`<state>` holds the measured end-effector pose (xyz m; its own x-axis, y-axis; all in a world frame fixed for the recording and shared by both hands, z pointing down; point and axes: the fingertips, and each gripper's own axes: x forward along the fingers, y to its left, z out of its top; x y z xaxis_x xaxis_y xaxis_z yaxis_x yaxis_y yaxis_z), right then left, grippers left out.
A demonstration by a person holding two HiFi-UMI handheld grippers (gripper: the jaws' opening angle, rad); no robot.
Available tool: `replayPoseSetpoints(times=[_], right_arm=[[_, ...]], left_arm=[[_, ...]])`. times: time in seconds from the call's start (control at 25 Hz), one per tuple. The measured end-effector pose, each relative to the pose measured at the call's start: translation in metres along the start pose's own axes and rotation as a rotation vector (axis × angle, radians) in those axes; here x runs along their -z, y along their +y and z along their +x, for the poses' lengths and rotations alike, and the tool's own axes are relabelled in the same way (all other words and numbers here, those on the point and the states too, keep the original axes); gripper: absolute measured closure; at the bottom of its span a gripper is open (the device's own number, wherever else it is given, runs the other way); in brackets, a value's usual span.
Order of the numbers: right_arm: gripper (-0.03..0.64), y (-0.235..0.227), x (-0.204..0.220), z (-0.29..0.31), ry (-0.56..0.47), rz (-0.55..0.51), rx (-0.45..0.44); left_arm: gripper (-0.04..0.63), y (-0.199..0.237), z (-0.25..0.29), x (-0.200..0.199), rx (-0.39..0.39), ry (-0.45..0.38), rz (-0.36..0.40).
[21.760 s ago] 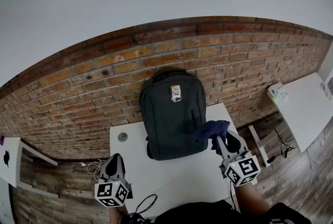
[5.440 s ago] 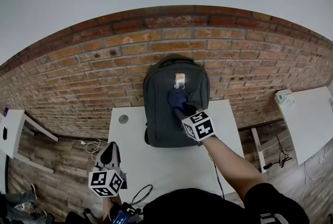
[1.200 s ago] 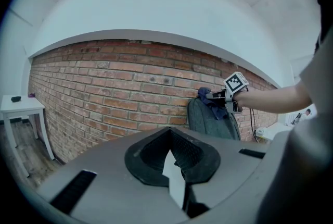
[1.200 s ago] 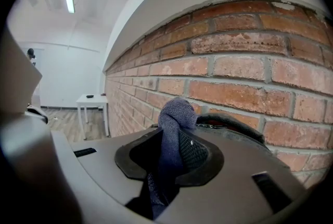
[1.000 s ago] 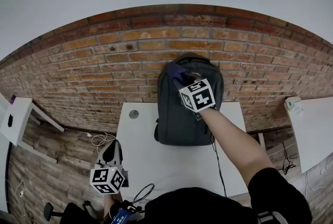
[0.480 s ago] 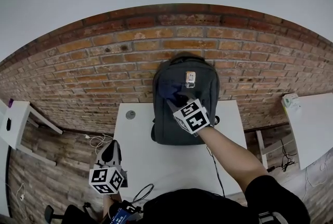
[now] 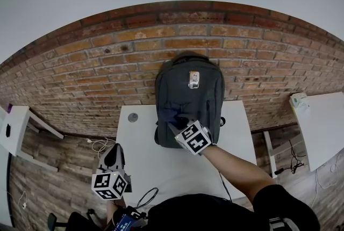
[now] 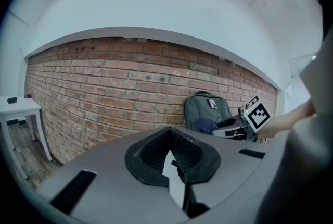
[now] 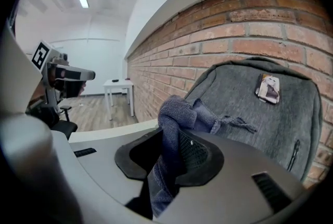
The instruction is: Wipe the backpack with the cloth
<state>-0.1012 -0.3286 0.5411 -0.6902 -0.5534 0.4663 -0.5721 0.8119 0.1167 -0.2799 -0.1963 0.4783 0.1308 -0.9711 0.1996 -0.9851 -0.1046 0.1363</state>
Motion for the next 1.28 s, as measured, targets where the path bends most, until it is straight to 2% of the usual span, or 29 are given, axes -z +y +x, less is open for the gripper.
replayPoseSetpoints(times=[0.16, 0.36, 0.64, 0.84, 1.08, 1.28], right_arm=[[0.530, 0.024, 0.029, 0.001, 0.032, -0.010, -0.038], [0.530, 0.051, 0.067, 0.004, 0.071, 0.042, -0.094], [0.530, 0.076, 0.112, 0.008, 0.139, 0.057, -0.148], [0.531, 0.090, 0.152, 0.013, 0.229, 0.055, -0.169], [0.531, 0.097, 0.157, 0.020, 0.268, 0.041, -0.176], [0.529, 0.096, 0.136, 0.023, 0.233, 0.056, -0.172]], left_arm=[[0.601, 0.001, -0.001, 0.003, -0.007, 0.003, -0.005], [0.601, 0.002, 0.001, 0.004, -0.010, 0.008, -0.008], [0.601, 0.003, 0.001, 0.005, -0.007, 0.012, -0.008], [0.601, 0.002, 0.000, 0.004, -0.002, 0.013, -0.004], [0.601, 0.008, -0.006, 0.009, -0.016, 0.017, -0.016], [0.601, 0.014, -0.010, 0.012, -0.029, 0.015, -0.027]])
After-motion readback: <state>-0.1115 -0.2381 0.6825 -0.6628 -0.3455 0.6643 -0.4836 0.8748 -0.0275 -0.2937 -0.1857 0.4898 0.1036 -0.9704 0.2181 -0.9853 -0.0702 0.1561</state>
